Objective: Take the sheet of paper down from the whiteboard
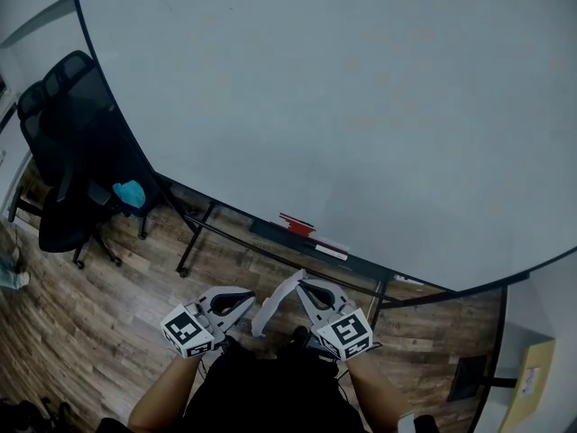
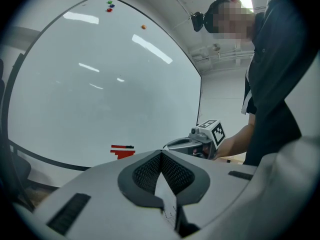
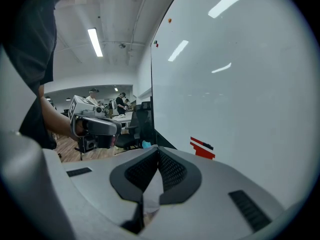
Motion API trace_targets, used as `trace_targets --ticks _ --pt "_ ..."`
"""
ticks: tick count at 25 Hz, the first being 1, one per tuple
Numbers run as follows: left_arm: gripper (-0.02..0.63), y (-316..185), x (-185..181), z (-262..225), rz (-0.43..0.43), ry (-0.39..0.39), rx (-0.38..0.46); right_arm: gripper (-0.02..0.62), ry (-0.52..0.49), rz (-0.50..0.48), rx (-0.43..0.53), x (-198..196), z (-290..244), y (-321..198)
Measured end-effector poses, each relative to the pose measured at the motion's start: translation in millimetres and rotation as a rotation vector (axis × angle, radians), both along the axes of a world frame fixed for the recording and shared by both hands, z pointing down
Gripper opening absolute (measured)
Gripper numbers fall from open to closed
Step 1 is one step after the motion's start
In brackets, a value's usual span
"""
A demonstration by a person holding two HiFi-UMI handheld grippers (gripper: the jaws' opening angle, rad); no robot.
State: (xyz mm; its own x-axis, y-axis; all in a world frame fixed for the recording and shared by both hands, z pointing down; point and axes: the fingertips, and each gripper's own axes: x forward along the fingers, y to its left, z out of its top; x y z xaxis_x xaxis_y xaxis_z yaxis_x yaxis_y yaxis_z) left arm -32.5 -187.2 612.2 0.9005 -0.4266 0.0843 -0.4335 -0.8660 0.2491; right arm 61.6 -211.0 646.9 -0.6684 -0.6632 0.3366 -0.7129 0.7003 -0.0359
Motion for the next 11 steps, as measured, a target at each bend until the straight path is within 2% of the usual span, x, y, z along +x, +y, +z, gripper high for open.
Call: trace_targets --ticks 11 --pt "0.012 5.4 11.0 14.7 0.016 -0.007 -0.035 0.018 0.009 0.033 -0.014 17.3 11.3 -1.1"
